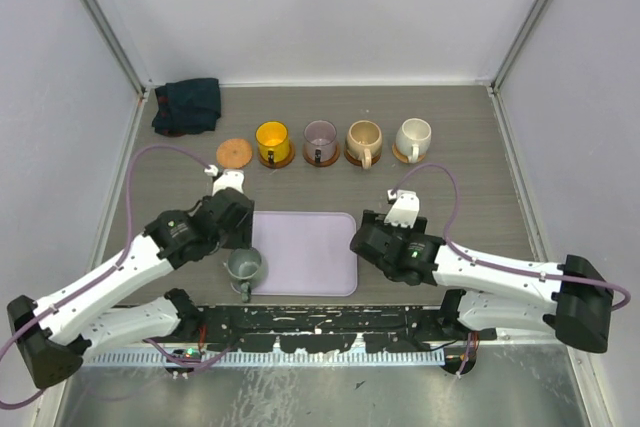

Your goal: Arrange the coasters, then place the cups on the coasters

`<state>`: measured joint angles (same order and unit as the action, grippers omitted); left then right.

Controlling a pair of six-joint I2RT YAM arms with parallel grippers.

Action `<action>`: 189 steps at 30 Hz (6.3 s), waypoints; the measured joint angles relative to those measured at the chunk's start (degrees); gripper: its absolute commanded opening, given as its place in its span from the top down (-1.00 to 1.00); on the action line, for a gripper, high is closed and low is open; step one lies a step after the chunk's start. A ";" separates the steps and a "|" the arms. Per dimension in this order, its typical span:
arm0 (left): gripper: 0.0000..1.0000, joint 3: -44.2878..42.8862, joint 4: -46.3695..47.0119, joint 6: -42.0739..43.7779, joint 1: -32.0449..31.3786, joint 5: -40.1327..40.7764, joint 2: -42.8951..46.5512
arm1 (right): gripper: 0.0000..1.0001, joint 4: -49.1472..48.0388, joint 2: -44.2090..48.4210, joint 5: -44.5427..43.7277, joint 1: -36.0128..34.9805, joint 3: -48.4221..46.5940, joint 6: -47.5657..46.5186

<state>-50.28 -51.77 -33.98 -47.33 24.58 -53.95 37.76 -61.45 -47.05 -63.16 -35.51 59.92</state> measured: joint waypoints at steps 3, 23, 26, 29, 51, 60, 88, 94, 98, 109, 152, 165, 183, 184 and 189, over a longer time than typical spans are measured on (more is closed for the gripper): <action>-0.17 0.00 -3.93 -2.91 -2.40 -0.39 2.47 | -0.92 1.07 1.73 -2.03 0.00 -0.44 -0.09; -0.30 2.67 -13.79 -18.05 -15.65 -9.84 7.04 | -0.92 -1.84 -0.94 -2.75 0.00 -0.48 -2.91; -0.30 3.28 -14.23 -19.96 -18.03 -9.81 6.05 | -0.92 -2.47 -1.20 -2.45 0.00 -0.48 -3.04; -0.28 4.57 -14.05 -22.05 -20.87 -9.84 4.35 | -0.92 -3.02 -1.44 -1.90 0.00 -0.48 -3.06; 0.03 15.37 -5.22 -29.27 -25.70 -3.19 -1.36 | -0.93 -3.89 -1.55 1.01 0.00 1.64 -2.38; 0.26 16.06 -1.53 -29.70 -25.70 -2.89 -3.80 | -0.93 -3.91 -1.55 1.77 0.00 1.66 -2.25; 1.00 7.52 1.79 -17.46 -25.24 11.28 -6.99 | -0.93 -5.38 -1.55 2.14 0.00 3.34 -1.88; 1.00 7.76 6.16 -11.21 -17.57 13.38 -3.76 | -0.92 -6.84 -1.77 2.14 0.00 3.69 -2.36; 1.00 9.20 10.99 -5.75 -6.84 12.22 -1.51 | -0.92 -7.48 -3.13 2.16 0.00 3.69 -2.60; 1.00 9.70 24.39 8.50 12.50 7.02 -4.68 | -0.91 -8.46 -3.34 2.08 0.00 4.68 -2.64; 1.00 -16.90 39.43 20.33 36.20 -13.49 -49.59 | -0.91 -10.69 4.50 0.17 15.08 5.25 -13.11; 1.00 -16.65 39.98 21.18 36.20 -13.51 -49.70 | -0.91 -12.46 2.19 1.68 15.19 5.31 -13.20; 0.82 -14.05 42.99 20.98 36.20 -13.94 -48.89 | -0.92 -13.77 0.85 2.32 15.28 5.31 -13.29; 0.73 -14.03 42.99 20.98 36.20 -14.03 -48.87 | -0.93 -13.84 0.63 2.40 15.28 5.31 -13.29; 0.25 -13.09 43.41 20.96 36.22 -14.62 -48.15 | -0.93 -14.01 0.15 2.73 15.28 5.31 -13.35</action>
<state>-63.37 -8.36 -13.02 -11.11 9.96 -102.10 23.75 -61.30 -44.31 -47.88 -30.20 46.57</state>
